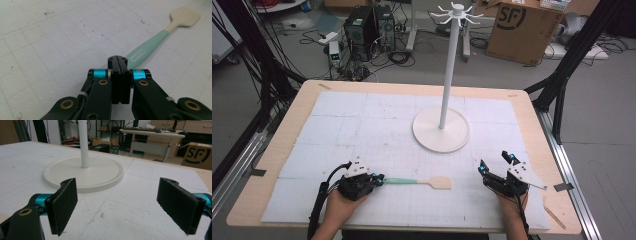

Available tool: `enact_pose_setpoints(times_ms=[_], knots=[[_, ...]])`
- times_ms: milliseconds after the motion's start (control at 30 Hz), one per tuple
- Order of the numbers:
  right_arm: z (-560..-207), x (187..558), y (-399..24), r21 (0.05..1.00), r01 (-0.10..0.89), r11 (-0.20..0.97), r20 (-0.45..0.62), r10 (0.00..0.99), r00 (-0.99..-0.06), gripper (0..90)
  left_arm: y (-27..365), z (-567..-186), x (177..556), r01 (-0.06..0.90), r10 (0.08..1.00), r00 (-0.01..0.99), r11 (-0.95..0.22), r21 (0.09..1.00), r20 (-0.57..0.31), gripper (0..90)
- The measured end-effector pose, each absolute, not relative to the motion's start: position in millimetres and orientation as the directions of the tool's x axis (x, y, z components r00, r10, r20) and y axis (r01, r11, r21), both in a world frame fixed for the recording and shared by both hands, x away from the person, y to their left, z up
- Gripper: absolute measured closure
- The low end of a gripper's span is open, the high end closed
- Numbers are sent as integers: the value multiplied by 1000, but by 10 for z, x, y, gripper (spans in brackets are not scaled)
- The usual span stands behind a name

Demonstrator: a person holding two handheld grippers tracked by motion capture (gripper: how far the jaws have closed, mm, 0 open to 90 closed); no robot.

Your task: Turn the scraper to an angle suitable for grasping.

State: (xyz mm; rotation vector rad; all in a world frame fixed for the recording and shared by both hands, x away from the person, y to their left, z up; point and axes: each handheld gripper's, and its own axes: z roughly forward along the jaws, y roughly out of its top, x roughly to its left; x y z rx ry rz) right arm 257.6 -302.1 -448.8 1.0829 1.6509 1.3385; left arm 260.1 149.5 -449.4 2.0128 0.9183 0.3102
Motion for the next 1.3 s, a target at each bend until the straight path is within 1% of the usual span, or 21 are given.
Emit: enact_pose_setpoints(times_ms=[200,333,467,500,567,600,667,700,733,800,867,967,1100,1233,1300], knots=[[-4488,2576,-3021,983,158,98,-33,928,-371,161,1408,-4494,2611,480,699,706,-353,803,-114,899],[-4488,2578,-3023,983,155,100,-36,928,-370,161,1396,-4493,2611,481,704,700,-343,806,-118,899],[-4488,2576,-3022,983,157,100,-35,928,-372,161,1409,-4475,2598,465,709,697,-338,818,-103,896],[-4488,2576,-3021,982,158,100,-34,928,-372,161,1414,-4471,2598,463,708,698,-331,823,-108,860],[-4488,2575,-3021,983,157,100,-35,928,-372,161,1440,-4451,2591,448,703,704,-328,832,-102,752],[-4488,2575,-3021,983,157,99,-34,928,-372,161,1447,-4447,2590,441,707,701,-330,835,-92,745],[-4488,2573,-3018,982,160,98,-32,928,-371,161,1484,-4435,2596,435,726,684,-322,841,-76,675],[-4488,2575,-3021,983,157,100,-35,928,-370,161,1510,-4428,2597,427,739,671,-316,847,-63,588],[-4488,2575,-3022,983,156,101,-36,928,-371,161,1544,-4420,2597,413,751,659,-307,857,-49,588],[-4488,2573,-3019,982,158,99,-33,928,-372,161,1628,-4400,2594,380,775,631,-286,880,-20,506],[-4488,2572,-3018,982,159,98,-33,928,-371,161,1728,-4379,2601,366,803,596,-258,894,-12,446],[-4488,2573,-3018,982,160,97,-31,928,-372,161,1901,-4373,2635,369,833,553,-220,903,-23,406],[-4488,2573,-3018,982,159,99,-33,928,-372,161,2080,-4393,2670,377,891,453,-187,907,-4,308],[-4488,2574,-3019,982,159,99,-34,928,-372,161,2214,-4405,2700,387,917,399,-155,909,-14,281],[-4488,2575,-3018,982,158,100,-34,928,-372,161,2251,-4407,2710,388,924,383,-160,908,-1,280]])
